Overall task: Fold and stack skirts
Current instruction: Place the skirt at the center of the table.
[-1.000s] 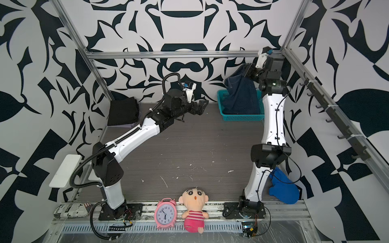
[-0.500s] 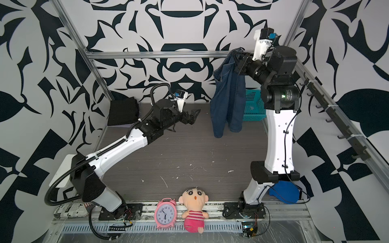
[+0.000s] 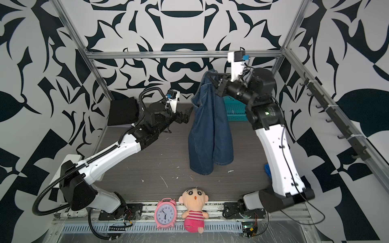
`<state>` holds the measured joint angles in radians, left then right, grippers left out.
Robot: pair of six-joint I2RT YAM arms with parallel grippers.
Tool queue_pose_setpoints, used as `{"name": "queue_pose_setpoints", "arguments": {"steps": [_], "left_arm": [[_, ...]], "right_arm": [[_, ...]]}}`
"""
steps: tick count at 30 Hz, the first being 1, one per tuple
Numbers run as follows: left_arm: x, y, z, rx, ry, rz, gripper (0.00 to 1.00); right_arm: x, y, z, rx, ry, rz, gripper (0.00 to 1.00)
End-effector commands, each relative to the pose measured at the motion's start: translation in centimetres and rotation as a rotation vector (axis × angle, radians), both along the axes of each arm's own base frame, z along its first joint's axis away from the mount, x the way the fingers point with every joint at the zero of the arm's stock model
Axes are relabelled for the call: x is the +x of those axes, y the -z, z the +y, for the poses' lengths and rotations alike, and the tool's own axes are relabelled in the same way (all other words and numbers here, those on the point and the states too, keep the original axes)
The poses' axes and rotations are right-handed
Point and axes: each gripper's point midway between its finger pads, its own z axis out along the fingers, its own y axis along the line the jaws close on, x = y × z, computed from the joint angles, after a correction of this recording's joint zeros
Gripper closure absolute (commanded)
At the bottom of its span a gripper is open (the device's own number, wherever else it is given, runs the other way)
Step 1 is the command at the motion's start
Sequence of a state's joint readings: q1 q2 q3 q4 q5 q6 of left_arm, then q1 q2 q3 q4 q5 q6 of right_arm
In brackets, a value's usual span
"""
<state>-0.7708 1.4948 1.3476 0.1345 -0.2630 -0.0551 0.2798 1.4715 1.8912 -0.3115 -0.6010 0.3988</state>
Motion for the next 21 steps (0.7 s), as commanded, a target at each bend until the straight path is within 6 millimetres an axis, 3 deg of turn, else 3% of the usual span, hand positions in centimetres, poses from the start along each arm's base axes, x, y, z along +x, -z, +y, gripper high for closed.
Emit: {"name": "queue_pose_setpoints", "arguments": {"steps": [1,7,10,13,16,21], "left_arm": [[0.4,0.2,2.7,0.045,-0.118,-0.029,0.0],[3.4,5.3,9.3,0.004,-0.298,0.107,0.01],[5.4,8.0,11.7,0.013,-0.372,0.184,0.01],[6.8,9.7,12.2,0.043,-0.406,0.222,0.0],[7.8,10.9,11.5,0.071,-0.396,0.25,0.01],[8.8,12.1,10.8,0.099,-0.372,0.278,0.01]], "right_arm": [[3.9,3.9,4.4,0.003,-0.091,0.021,1.0],[12.6,17.4,12.2,-0.093,-0.146,0.253,0.98],[15.8,22.8,15.2,-0.129,-0.181,0.378,0.55],[17.3,24.3,16.1,-0.141,-0.188,0.423,0.29],[17.5,24.0,15.4,-0.193,-0.153,0.392,0.19],[15.7,21.2,12.0,-0.223,-0.096,0.332,0.2]]}}
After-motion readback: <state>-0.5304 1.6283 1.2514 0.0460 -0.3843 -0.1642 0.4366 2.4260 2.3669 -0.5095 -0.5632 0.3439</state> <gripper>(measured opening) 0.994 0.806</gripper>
